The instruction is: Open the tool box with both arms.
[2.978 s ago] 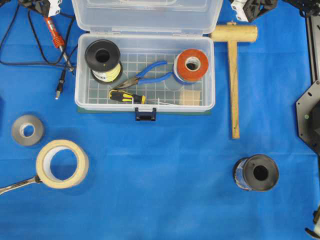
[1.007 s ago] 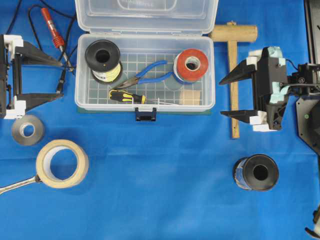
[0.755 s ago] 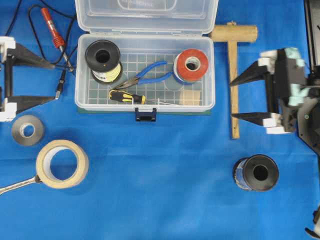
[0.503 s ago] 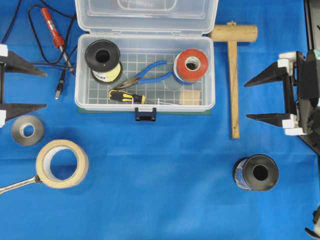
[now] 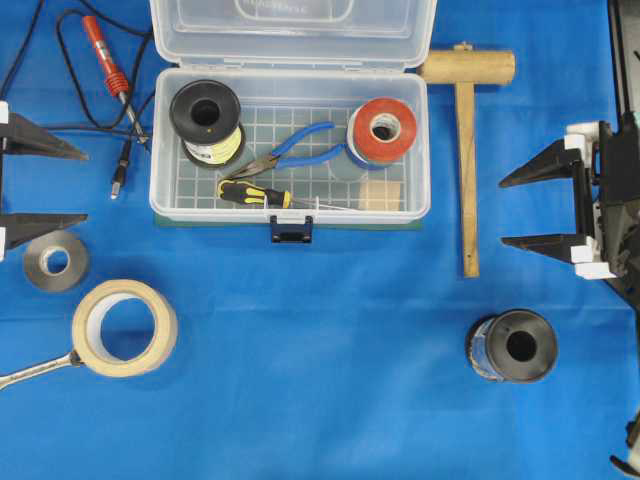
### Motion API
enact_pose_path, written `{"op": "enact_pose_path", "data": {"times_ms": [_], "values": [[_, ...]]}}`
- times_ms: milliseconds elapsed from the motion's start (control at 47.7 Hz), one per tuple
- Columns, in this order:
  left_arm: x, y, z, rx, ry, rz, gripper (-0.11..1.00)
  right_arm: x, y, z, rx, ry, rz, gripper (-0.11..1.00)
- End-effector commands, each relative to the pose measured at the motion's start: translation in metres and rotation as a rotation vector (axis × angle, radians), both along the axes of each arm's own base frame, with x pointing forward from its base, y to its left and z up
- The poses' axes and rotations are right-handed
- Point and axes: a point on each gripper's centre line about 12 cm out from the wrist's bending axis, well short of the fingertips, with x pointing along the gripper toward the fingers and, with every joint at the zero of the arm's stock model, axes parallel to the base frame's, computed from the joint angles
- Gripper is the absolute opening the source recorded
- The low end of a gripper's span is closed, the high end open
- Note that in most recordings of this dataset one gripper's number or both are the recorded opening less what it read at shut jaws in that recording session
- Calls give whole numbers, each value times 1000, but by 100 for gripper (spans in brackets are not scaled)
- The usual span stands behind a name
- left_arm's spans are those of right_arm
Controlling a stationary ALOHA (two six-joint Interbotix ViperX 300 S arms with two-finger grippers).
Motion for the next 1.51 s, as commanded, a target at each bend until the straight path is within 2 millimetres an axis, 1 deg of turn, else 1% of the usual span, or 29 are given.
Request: {"op": "enact_pose_path", "data": {"times_ms": [0,419,1489], "values": [[2,0,3,-13,-13,3,87,2,0,4,3,-20,0,85],[2,0,3,-19,-11,3,87,1,0,0,3,-28,-1,85],[2,-2,4,-21,-14,-4,87,1,0,1,3,-31,0,85]]}}
